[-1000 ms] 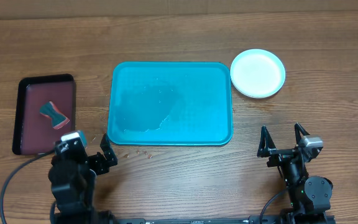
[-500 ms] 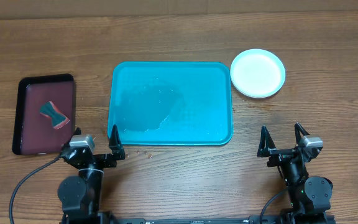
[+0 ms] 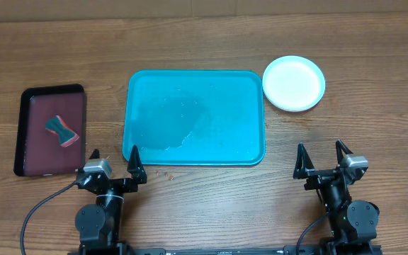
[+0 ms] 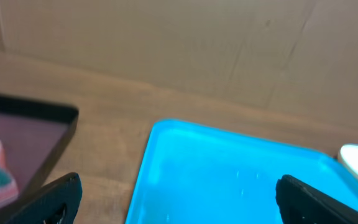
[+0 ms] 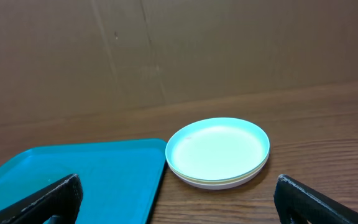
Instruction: Clean dirty plates on tray and stack at the side
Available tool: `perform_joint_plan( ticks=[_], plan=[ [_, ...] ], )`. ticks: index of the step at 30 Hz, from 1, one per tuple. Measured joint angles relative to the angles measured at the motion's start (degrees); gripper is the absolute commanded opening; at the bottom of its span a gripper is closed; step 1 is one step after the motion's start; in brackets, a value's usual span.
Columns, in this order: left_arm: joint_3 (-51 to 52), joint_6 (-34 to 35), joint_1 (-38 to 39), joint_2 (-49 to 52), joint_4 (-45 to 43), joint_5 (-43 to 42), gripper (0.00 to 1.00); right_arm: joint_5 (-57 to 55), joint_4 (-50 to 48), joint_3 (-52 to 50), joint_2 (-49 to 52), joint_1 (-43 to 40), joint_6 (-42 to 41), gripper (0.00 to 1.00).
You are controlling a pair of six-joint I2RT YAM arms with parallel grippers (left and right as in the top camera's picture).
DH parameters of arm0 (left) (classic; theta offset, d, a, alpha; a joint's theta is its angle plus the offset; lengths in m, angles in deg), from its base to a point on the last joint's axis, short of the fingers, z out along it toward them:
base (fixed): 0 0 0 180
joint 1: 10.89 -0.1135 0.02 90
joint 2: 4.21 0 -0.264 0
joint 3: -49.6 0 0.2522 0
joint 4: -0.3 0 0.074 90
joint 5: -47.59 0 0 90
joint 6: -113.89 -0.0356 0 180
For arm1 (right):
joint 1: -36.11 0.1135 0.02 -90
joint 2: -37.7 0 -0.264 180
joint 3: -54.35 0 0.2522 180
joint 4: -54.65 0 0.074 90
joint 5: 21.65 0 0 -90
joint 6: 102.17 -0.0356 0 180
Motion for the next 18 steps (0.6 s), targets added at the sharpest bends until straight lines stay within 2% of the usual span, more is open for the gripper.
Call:
perform_joint_plan(
  ticks=[9,18],
  plan=[
    [0.0,0.0,0.3,-1.8,2.0,1.0,1.0,0.0,0.0,0.0,0.0,0.0,0.0,1.0],
    [0.0,-3.1,2.6,-1.8,2.0,1.2,1.0,0.0,0.0,0.0,0.0,0.0,0.0,1.0]
  ],
)
